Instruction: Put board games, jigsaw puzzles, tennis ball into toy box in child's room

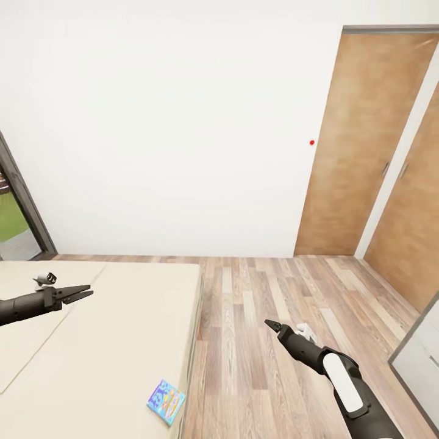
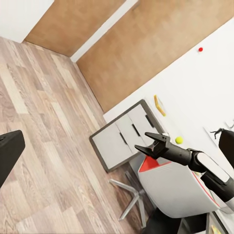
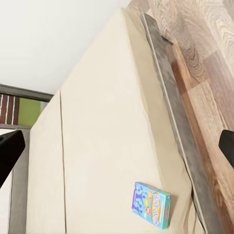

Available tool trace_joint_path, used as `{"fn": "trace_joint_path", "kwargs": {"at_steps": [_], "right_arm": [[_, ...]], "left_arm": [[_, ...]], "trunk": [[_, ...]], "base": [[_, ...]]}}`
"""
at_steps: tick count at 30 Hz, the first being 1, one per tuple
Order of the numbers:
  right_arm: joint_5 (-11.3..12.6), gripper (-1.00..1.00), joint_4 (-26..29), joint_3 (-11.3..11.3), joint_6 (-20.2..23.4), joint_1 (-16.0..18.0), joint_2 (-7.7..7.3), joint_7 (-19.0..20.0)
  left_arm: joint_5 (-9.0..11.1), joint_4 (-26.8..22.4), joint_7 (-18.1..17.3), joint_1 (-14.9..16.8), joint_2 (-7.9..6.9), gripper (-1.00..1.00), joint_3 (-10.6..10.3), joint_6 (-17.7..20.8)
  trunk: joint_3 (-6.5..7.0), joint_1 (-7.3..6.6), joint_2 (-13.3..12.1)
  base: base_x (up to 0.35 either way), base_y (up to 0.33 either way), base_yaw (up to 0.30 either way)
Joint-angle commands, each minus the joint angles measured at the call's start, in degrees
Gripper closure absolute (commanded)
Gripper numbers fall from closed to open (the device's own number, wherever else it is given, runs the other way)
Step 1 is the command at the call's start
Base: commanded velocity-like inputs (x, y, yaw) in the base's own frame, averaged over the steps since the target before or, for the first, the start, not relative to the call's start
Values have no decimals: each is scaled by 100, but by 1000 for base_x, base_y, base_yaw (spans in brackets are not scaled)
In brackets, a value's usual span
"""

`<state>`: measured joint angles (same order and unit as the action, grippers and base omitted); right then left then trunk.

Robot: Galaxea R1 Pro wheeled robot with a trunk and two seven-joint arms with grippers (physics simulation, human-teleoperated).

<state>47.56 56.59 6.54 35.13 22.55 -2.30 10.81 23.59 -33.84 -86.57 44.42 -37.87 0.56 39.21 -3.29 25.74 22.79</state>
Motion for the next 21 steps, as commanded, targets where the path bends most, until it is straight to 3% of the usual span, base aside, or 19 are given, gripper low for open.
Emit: {"fn": "trace_joint_path", "kwargs": {"at_steps": [1,21], "right_arm": [[-1,-100,2,17,35,4,2,18],[-1,-100,1,22,32,5,-5,18]], "left_arm": [[5,1,-18,6,-1,-100,-4,60],[5,1,-18,6,6,-100,-12,60]], "trunk": [[-4,4,13],[181,4,13]], "base": [[0,0,72],[0,0,106]]}}
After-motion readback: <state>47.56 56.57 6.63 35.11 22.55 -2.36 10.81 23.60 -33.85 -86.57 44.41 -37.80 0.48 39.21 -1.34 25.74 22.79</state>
